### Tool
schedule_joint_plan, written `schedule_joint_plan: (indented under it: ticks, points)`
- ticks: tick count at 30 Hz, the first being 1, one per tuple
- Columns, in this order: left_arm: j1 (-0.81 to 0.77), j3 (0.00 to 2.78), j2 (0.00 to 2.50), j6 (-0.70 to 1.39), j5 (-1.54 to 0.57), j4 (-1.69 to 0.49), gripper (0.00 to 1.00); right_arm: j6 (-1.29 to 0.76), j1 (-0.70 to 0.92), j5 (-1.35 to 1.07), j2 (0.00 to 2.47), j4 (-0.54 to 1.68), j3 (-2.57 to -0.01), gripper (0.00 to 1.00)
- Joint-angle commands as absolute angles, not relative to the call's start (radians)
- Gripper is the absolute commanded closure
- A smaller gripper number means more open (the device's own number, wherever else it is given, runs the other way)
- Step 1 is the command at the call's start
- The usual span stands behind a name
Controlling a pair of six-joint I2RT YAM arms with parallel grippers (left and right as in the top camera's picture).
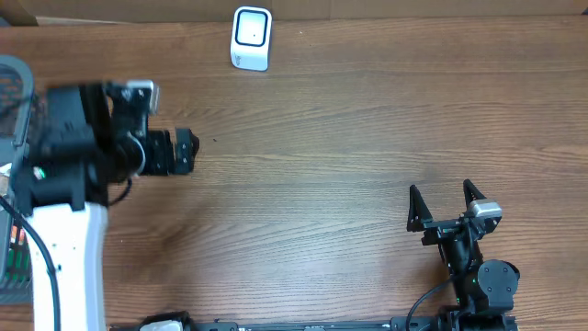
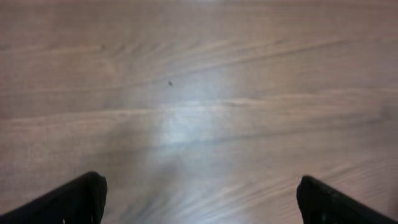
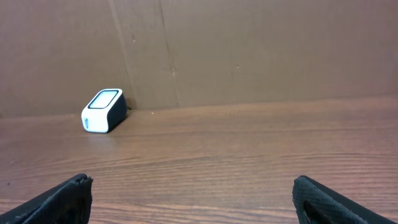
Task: Scan the item barcode
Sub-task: 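Move the left gripper over the grey basket and lower into it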
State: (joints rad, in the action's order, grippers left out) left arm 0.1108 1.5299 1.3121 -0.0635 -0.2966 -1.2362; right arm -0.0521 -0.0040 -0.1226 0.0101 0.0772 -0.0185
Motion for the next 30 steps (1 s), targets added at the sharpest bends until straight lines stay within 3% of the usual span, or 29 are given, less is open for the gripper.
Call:
schedule_joint_plan:
  ticks: [1,8,13,16,24,30]
  points:
    - [0.107,1.729,1.385,-0.089,-0.369,-1.32,0.0,-0.053,0.0,-0.113,0.003,0.073,-0.008,0.0]
    - [0.108,1.798,1.404,-0.047,-0.435,-1.333,0.0,-0.053,0.0,-0.113,0.003,0.073,-0.008,0.0]
    - [0.17,1.814,1.404,0.059,-0.282,-1.325,0.0,-0.053,0.0,-0.112,0.003,0.073,-0.008,0.0]
    - [0.283,1.831,1.404,0.169,-0.211,-1.331,0.0,-0.053,0.0,-0.113,0.003,0.073,-0.008,0.0]
    - [0.774,1.844,1.422,0.424,-0.211,-1.293,0.0,-0.053,0.0,-0.113,0.003,0.073,-0.008,0.0]
    - [0.944,1.843,1.515,0.476,-0.186,-1.272,0.0,-0.053,0.01,-0.113,0.003,0.073,-0.008,0.0]
